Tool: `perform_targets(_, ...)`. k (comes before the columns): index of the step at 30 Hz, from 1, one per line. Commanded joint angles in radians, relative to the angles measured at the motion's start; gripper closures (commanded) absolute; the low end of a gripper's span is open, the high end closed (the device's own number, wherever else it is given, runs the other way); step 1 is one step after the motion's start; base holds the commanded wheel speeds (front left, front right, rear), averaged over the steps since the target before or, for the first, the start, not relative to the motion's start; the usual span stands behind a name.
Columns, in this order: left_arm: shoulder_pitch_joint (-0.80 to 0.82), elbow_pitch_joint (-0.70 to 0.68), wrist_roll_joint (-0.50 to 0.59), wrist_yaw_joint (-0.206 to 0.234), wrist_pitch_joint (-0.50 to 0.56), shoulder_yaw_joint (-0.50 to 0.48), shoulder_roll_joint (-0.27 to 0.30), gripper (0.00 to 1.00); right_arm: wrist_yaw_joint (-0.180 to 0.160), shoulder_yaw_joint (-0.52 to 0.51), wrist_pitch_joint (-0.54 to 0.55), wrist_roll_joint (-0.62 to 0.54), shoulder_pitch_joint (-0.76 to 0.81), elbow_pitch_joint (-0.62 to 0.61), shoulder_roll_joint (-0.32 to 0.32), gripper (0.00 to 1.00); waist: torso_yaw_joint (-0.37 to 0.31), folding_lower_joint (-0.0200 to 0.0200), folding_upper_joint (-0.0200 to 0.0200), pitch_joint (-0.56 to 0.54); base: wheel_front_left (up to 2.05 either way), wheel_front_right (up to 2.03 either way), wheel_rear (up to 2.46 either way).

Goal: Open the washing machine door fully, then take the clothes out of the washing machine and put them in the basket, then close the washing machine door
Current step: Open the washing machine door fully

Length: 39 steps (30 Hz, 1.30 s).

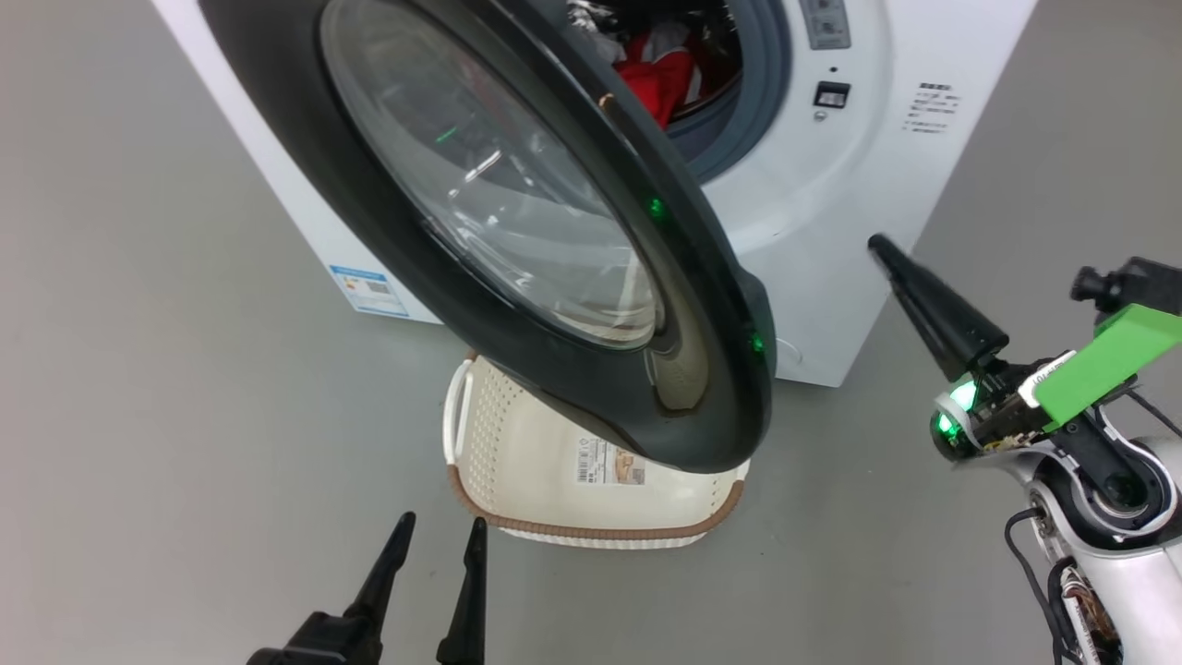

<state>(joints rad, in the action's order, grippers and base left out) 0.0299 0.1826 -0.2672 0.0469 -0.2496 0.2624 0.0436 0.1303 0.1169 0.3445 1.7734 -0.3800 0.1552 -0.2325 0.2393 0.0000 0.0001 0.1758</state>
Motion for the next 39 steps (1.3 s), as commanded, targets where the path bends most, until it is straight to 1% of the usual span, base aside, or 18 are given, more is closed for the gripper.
perform_targets(1,0.031,-0.028,-0.008,0.012,-0.012,-0.025,0.007,0.0,0.0,0.005,0.024,0.016,-0.034,-0.017,0.001,1.0,0.012,0.0,-0.0001,0.007,0.0,0.0,0.0)
perform_targets(6,0.04,-0.035,-0.01,0.023,-0.012,0.005,0.007,0.0,0.0,-0.021,0.214,0.049,-0.061,0.059,0.0,1.0,0.035,0.0,-0.0001,0.022,0.0,0.0,0.0)
perform_targets(10,0.047,-0.042,-0.021,0.034,-0.012,0.029,0.007,0.0,0.0,-0.04,0.31,0.053,-0.078,0.111,0.008,1.0,0.053,0.0,-0.0001,0.028,0.0,0.0,0.0)
perform_targets(13,0.049,-0.046,-0.029,0.04,-0.012,0.043,0.007,0.0,0.0,-0.035,0.36,0.025,-0.084,0.137,0.009,1.0,0.066,0.0,-0.0001,0.03,0.0,0.0,0.0)
perform_targets(20,0.049,-0.05,-0.043,0.049,-0.012,0.059,0.007,0.0,0.0,-0.047,0.42,-0.018,-0.082,0.152,0.039,1.0,0.102,0.0,-0.0001,0.023,0.0,0.0,0.0)
perform_targets(26,0.042,-0.054,-0.046,0.052,-0.012,0.057,0.007,0.0,0.0,-0.043,0.443,-0.081,-0.048,0.131,0.054,1.0,0.143,0.0,-0.0001,0.006,0.0,0.0,0.0)
perform_targets(34,0.028,-0.05,-0.046,0.044,-0.012,0.062,0.007,0.0,0.0,-0.031,0.468,-0.124,0.004,0.097,0.096,1.0,0.198,0.0,-0.0001,-0.02,0.0,0.0,0.0)
perform_targets(39,0.019,-0.047,-0.045,0.04,-0.012,0.065,0.007,0.0,0.0,-0.021,0.473,-0.139,0.016,0.085,0.118,1.0,0.218,0.0,-0.0001,-0.033,0.0,0.0,0.0)
